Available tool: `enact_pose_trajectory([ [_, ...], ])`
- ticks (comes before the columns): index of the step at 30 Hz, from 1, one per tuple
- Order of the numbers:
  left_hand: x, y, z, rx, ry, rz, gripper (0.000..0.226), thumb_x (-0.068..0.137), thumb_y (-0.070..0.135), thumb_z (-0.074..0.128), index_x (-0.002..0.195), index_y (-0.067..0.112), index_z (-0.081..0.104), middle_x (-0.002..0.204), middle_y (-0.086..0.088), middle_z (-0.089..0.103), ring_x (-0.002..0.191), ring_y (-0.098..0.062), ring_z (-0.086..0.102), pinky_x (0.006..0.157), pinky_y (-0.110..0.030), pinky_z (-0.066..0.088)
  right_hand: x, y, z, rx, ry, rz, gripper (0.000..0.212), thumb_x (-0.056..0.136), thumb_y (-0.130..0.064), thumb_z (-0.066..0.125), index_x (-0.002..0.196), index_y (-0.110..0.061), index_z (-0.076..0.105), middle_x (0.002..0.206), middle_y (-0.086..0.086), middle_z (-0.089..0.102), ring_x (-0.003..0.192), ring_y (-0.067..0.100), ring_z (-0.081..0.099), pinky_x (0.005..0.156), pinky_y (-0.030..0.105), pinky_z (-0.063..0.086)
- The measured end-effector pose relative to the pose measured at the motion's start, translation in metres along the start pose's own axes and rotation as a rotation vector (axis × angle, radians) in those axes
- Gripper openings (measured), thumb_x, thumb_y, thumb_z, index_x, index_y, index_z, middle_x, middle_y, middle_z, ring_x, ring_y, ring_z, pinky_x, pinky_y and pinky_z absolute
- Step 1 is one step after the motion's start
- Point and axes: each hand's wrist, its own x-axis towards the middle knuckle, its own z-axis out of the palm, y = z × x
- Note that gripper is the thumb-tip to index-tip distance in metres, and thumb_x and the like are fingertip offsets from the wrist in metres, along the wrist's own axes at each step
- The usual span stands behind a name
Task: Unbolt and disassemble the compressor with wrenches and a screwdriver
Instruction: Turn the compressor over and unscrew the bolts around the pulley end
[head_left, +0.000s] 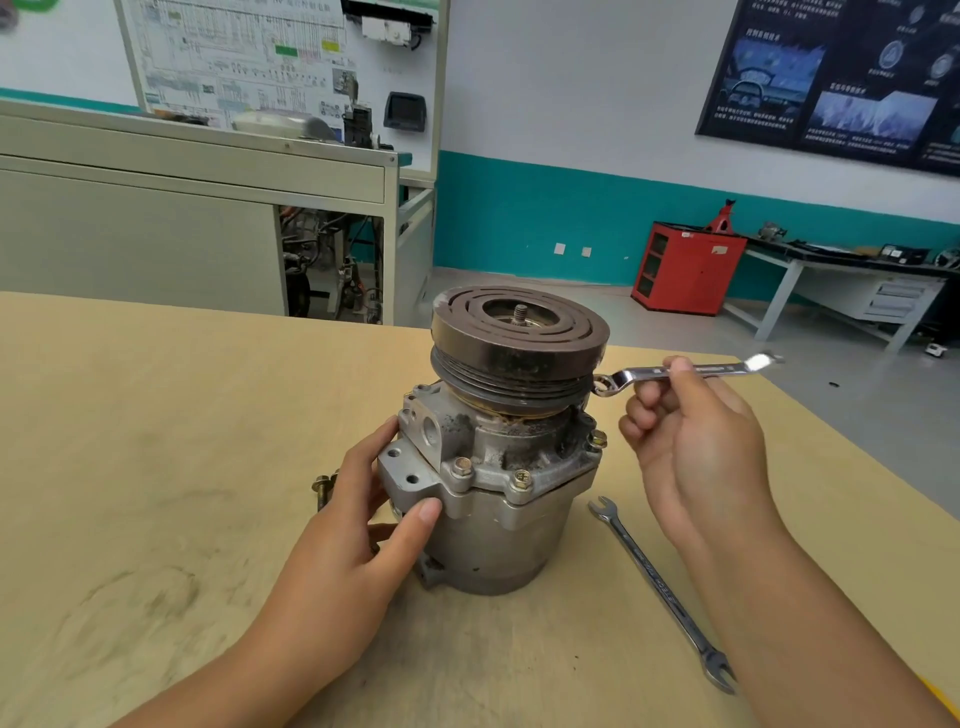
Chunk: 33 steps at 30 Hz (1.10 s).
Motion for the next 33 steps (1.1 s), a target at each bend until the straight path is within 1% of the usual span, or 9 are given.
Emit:
enact_pose_trajectory([
  [9,0.0,0.004,0.001,-0.01,0.007,0.005,0.063,0.069,0.057,0.05,0.129,0.057,0.028,0.115,0.041,0.055,0.108,0.01,0.057,0.073,-0.002,0.041,-0.045,0.002,-0.022,-0.6,-0.088,-0.685,0.012,0.093,-0.028,0.056,0.083,-0.028,0.05,0.075,-0.005,0.068,0.061,0.007,0.066,0.057,0.018,0.053],
  [12,0.0,0.004,0.0,-0.012,0.003,0.006,0.061,0.069,0.057,0.05,0.127,0.056,0.029,0.115,0.043,0.053,0.109,0.012,0.054,0.073,-0.001,0.041,-0.055,0.007,-0.025,-0.758,-0.126,-0.813,0.013,0.094,-0.038,0.048,0.084,-0.031,0.049,0.068,-0.007,0.064,0.065,0.007,0.064,0.054,0.023,0.052],
  [14,0.0,0.005,0.0,-0.007,0.005,0.006,0.061,0.068,0.059,0.049,0.125,0.056,0.03,0.115,0.044,0.052,0.11,0.014,0.053,0.073,-0.001,0.041,-0.061,0.011,-0.026,-0.869,-0.149,-0.879,0.025,0.096,-0.044,0.043,0.088,-0.024,0.055,0.069,-0.006,0.062,0.066,0.012,0.061,0.054,0.019,0.048],
  [17,0.001,0.005,0.0,-0.002,0.006,0.011,0.06,0.068,0.059,0.049,0.125,0.055,0.031,0.116,0.046,0.05,0.111,0.016,0.051,0.073,-0.001,0.041,-0.065,0.012,-0.026,-1.0,-0.16,-0.98,0.028,0.094,-0.03,0.048,0.085,-0.007,0.061,0.066,0.003,0.061,0.063,0.014,0.057,0.057,0.009,0.041],
  [20,0.001,0.005,0.0,0.003,0.004,0.014,0.059,0.068,0.059,0.049,0.124,0.057,0.03,0.115,0.046,0.051,0.11,0.015,0.052,0.073,0.0,0.041,-0.066,0.014,-0.025,-1.105,-0.173,-1.06,0.023,0.091,-0.018,0.049,0.079,-0.001,0.058,0.063,0.009,0.058,0.053,0.021,0.058,0.052,0.022,0.042],
  [22,0.001,0.005,-0.001,0.003,0.003,0.015,0.059,0.069,0.058,0.049,0.125,0.058,0.03,0.115,0.045,0.051,0.11,0.014,0.052,0.073,0.0,0.041,-0.066,0.016,-0.025,-1.138,-0.191,-1.103,0.023,0.091,-0.015,0.049,0.078,0.0,0.058,0.062,0.009,0.057,0.05,0.023,0.056,0.05,0.024,0.041],
  [26,0.001,0.005,-0.001,0.006,-0.001,0.014,0.06,0.069,0.06,0.049,0.125,0.059,0.029,0.116,0.044,0.051,0.11,0.014,0.052,0.073,-0.001,0.041,-0.068,0.02,-0.025,-1.09,-0.219,-1.064,0.018,0.091,-0.017,0.047,0.081,-0.004,0.056,0.063,0.006,0.055,0.049,0.018,0.054,0.052,0.015,0.039],
  [30,0.0,0.005,-0.001,0.005,0.0,0.019,0.059,0.07,0.056,0.05,0.125,0.058,0.03,0.114,0.045,0.052,0.11,0.015,0.052,0.073,0.0,0.04,-0.069,0.024,-0.024,-0.776,-0.144,-0.67,0.016,0.091,-0.038,0.045,0.086,-0.023,0.049,0.069,-0.004,0.06,0.064,0.014,0.062,0.055,0.022,0.049],
  [33,0.0,0.005,-0.001,0.003,-0.001,0.019,0.058,0.069,0.057,0.05,0.124,0.057,0.032,0.115,0.045,0.052,0.111,0.016,0.051,0.074,0.001,0.04,-0.065,0.022,-0.024,-0.544,-0.159,-0.532,0.01,0.096,-0.027,0.047,0.09,-0.021,0.052,0.079,-0.002,0.066,0.067,0.01,0.063,0.064,0.017,0.051],
])
